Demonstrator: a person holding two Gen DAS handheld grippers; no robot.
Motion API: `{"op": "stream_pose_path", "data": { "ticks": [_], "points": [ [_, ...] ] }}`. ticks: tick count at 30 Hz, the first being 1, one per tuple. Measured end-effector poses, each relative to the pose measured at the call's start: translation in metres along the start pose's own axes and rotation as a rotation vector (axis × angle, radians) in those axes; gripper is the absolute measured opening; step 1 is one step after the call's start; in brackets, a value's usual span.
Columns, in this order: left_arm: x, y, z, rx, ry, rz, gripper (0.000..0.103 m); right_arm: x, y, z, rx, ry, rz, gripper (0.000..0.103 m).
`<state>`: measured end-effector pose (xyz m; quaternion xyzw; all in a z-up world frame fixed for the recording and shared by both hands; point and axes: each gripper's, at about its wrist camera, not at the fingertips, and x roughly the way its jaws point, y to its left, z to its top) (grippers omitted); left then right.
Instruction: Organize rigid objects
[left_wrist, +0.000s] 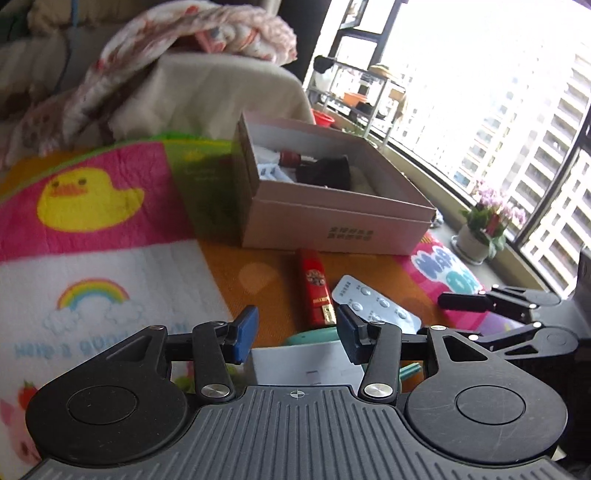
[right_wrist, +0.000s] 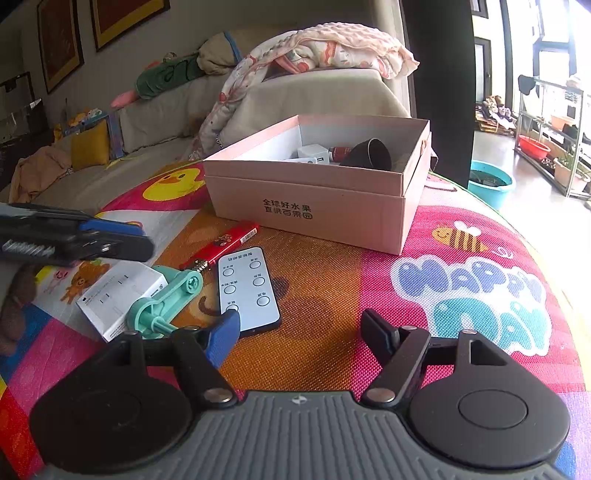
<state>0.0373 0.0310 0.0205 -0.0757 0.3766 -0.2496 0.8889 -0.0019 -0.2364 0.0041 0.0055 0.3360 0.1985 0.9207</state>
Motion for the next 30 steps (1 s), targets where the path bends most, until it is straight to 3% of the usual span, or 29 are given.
{"op": "stream_pose_path", "data": {
  "ticks": [4,8,15,18,23,25,27,30],
  "points": [
    [-0.020,0.002,-0.020,-0.002,0.017,-0.051,0.051,0.000,-0.001,0.000,0.004,-0.001,0.003,0.073],
    [-0.047,-0.013,-0.043,0.087,0.060,-0.085,0.051,0.001,0.000,0.000,-0.004,0.003,0.005,0.075],
    [-0.069,-0.062,-0.057,0.303,0.015,0.059,0.051,0.001,0.002,0.000,-0.016,0.007,-0.003,0.076],
    [-0.053,-0.080,-0.062,0.378,0.057,0.072,0.052,0.001,0.003,0.000,-0.018,0.007,-0.005,0.076],
    [-0.041,-0.097,-0.069,0.456,0.068,0.061,0.070,0.001,0.003,0.000,-0.017,0.007,-0.004,0.076],
    [-0.038,-0.102,-0.073,0.474,0.077,0.045,0.085,0.001,0.003,0.000,-0.017,0.007,-0.004,0.076],
    [-0.035,-0.107,-0.076,0.500,0.080,0.043,0.090,0.001,0.003,0.000,-0.017,0.007,-0.004,0.076],
    [-0.037,-0.108,-0.076,0.496,0.056,0.068,0.086,0.000,0.003,0.000,-0.016,0.007,-0.003,0.076]
  ]
}}
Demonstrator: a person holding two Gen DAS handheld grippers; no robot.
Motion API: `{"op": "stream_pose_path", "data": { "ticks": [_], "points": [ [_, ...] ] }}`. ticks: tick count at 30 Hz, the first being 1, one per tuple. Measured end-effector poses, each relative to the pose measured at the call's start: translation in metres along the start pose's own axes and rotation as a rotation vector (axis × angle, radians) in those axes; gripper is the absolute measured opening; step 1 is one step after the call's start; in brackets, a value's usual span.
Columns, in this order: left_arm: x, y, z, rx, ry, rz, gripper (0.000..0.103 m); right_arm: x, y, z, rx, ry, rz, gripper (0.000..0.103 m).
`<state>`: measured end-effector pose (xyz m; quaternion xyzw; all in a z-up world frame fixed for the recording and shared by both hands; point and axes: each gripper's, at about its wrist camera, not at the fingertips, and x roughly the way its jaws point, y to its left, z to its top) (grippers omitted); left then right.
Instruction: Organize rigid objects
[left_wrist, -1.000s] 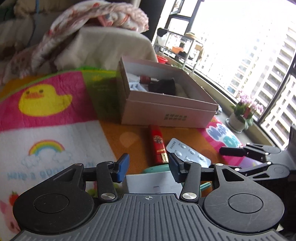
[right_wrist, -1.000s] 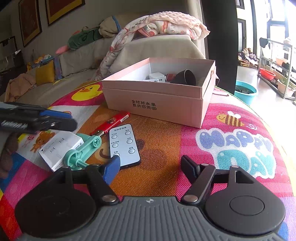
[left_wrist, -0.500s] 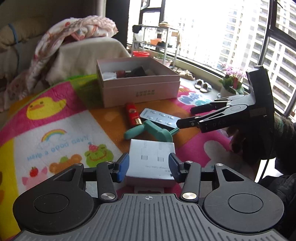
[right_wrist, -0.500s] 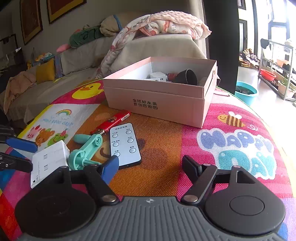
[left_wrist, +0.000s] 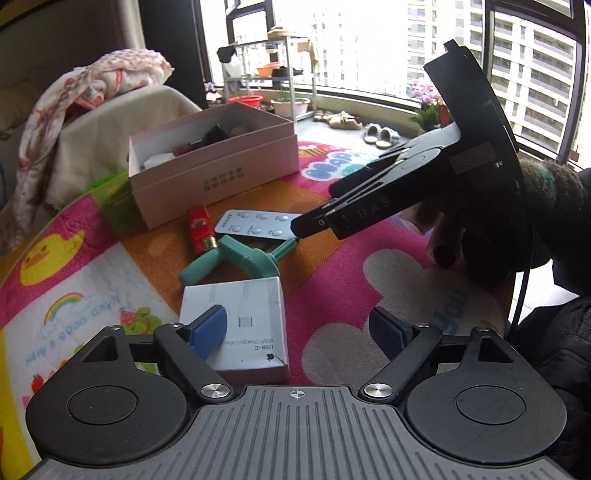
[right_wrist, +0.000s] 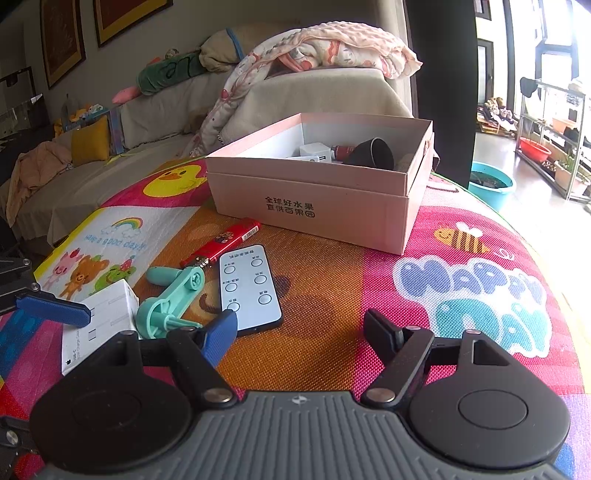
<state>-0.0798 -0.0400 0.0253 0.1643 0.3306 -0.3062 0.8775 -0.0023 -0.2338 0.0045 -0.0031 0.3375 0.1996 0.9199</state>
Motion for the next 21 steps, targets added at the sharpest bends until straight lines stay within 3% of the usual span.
{"op": "stream_pose_path", "data": {
  "ticks": [5,10,13,16,21],
  "points": [
    [0.000,0.009,-0.001,0.010,-0.004,0.160,0.084,0.000,0.000,0.000,0.000,0.000,0.000,0.076],
    [0.009,0.025,-0.009,-0.068,0.039,0.147,0.085,0.000,0.000,0.000,0.000,0.000,0.000,0.076],
    [0.014,0.035,-0.013,-0.158,0.019,0.111,0.084,0.000,0.000,0.000,-0.002,0.001,0.000,0.077],
    [0.021,0.042,-0.014,-0.230,0.004,0.083,0.085,0.000,0.000,0.001,-0.009,0.009,0.015,0.082],
    [0.024,0.039,-0.013,-0.206,0.002,0.078,0.087,0.004,0.000,0.005,-0.046,0.055,0.067,0.098]
  ]
}}
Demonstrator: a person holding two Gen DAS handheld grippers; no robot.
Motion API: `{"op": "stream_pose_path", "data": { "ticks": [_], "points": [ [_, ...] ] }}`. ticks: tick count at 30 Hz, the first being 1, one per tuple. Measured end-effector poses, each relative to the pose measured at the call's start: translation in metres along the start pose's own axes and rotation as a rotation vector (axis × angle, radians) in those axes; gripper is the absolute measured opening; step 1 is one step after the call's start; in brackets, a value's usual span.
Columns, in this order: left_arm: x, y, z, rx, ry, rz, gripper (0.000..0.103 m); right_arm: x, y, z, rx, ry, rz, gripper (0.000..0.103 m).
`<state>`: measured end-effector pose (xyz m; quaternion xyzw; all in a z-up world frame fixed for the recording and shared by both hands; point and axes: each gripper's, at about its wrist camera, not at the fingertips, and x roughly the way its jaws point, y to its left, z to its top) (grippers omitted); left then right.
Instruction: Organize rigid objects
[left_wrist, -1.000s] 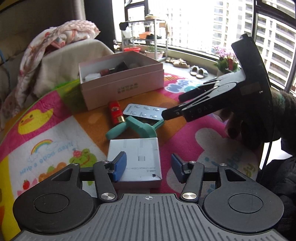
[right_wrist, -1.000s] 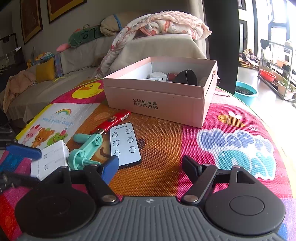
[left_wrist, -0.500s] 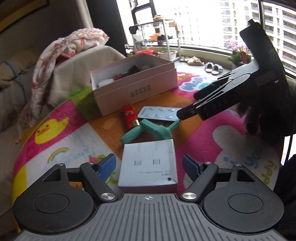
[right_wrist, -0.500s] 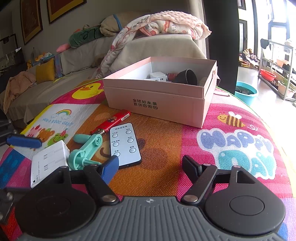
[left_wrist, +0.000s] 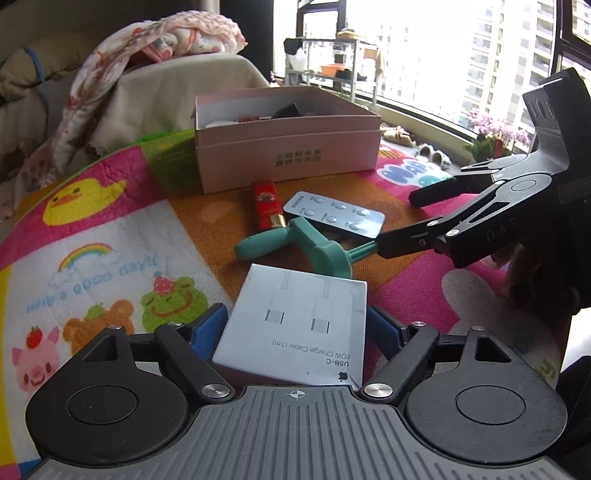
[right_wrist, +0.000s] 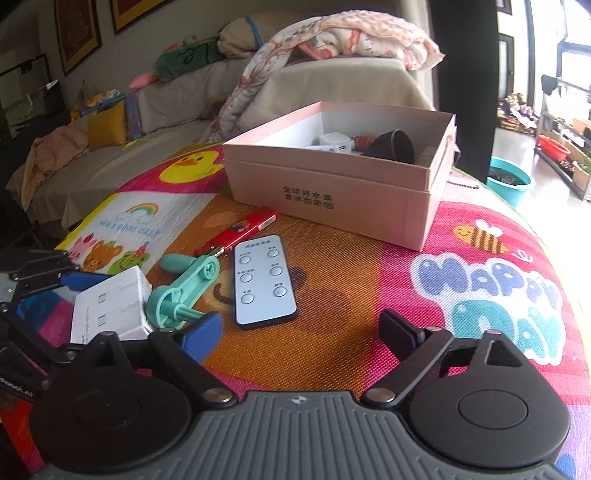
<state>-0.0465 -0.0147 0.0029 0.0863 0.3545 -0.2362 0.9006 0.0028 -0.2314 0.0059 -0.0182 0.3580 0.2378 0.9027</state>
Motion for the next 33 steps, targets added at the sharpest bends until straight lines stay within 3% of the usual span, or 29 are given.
{"op": "stream_pose_path", "data": {
  "ticks": [4,7,14,16,19,20,26,29,33],
  "points": [
    [-0.002,-0.001,-0.005,0.001,-0.022,0.007,0.085,0.003,0.008,0.000,-0.058,0.031,0.014,0.103],
    [-0.010,0.010,-0.006,-0.032,-0.022,0.011,0.075,-0.001,0.013,-0.002,-0.074,0.023,-0.009,0.093],
    [-0.025,0.060,-0.019,-0.228,-0.062,0.178,0.074,-0.019,0.045,0.000,-0.122,-0.046,0.036,0.086],
    [-0.027,0.068,-0.021,-0.280,-0.082,0.163,0.075,-0.015,0.059,0.004,-0.164,-0.072,0.018,0.080],
    [-0.027,0.063,-0.019,-0.249,-0.076,0.186,0.075,0.000,0.075,0.010,-0.179,-0.053,0.036,0.057],
    [-0.027,0.061,-0.019,-0.232,-0.071,0.194,0.075,0.006,0.079,0.010,-0.176,-0.040,0.046,0.044],
    [-0.024,0.052,-0.017,-0.195,-0.069,0.175,0.074,-0.001,0.076,-0.001,-0.272,0.001,0.019,0.042],
    [-0.020,0.045,-0.013,-0.207,-0.078,0.137,0.074,-0.017,0.055,-0.012,-0.358,0.005,-0.071,0.045],
    [-0.010,0.026,-0.006,-0.172,-0.067,0.134,0.074,-0.021,0.024,-0.017,-0.418,-0.033,-0.387,0.048]
  ]
}}
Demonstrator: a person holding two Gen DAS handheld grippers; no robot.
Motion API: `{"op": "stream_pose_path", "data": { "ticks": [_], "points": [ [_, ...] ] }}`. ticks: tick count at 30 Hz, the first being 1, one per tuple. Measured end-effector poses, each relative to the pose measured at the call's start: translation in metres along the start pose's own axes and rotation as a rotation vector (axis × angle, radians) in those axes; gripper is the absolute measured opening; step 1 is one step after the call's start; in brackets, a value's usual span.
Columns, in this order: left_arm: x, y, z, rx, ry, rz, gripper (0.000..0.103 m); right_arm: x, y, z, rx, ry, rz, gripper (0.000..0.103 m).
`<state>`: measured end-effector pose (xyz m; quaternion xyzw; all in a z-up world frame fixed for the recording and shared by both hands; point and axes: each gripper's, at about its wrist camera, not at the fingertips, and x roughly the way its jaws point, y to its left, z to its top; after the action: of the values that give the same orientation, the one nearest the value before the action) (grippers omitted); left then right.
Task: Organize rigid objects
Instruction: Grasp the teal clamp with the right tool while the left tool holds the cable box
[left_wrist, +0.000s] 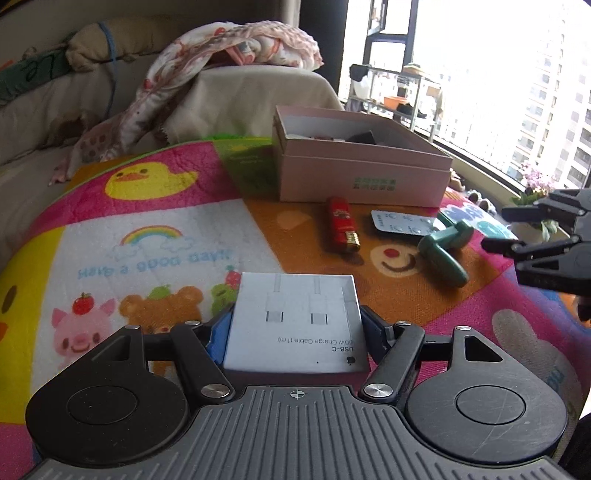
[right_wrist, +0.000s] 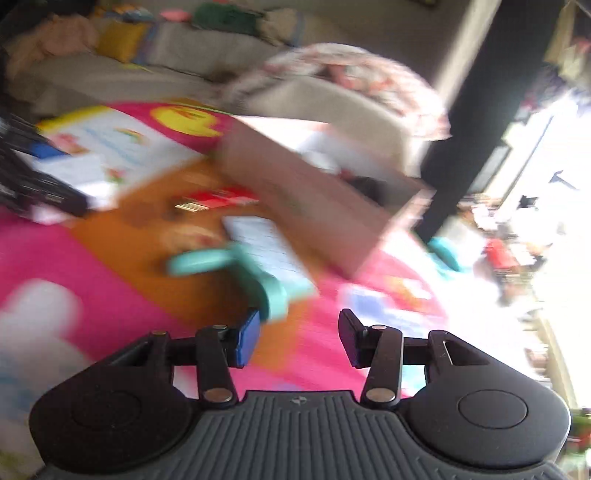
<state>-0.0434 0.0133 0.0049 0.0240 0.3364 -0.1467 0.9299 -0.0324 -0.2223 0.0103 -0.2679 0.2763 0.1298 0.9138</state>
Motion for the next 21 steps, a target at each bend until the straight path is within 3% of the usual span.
{"op": "stream_pose_path", "data": {
  "ticks": [2,3,6,9,12,15,21],
  "points": [
    [0.003,-0.013,0.000,0.051,0.007,0.049,0.074,0.005,-0.018,-0.004,0.067,0.028,-0.063,0.048],
    [0.002,-0.017,-0.001,0.072,0.000,0.059,0.074,0.005,-0.028,-0.004,0.141,0.040,-0.034,0.052],
    [0.002,-0.014,-0.002,0.044,0.005,0.035,0.075,-0.001,-0.050,-0.005,0.394,0.037,0.165,0.067],
    [0.001,-0.011,-0.002,0.029,0.008,0.025,0.075,0.001,-0.047,0.000,0.523,0.012,0.268,0.067],
    [0.000,-0.015,-0.003,0.044,0.011,0.042,0.075,0.011,-0.022,0.017,0.460,-0.012,0.202,0.068],
    [-0.002,-0.014,-0.004,0.040,0.011,0.040,0.075,0.028,-0.002,0.029,0.343,0.026,0.139,0.071],
    [-0.006,-0.016,-0.008,0.060,-0.005,0.038,0.074,0.030,0.003,0.027,0.328,0.038,0.168,0.071]
  ]
}}
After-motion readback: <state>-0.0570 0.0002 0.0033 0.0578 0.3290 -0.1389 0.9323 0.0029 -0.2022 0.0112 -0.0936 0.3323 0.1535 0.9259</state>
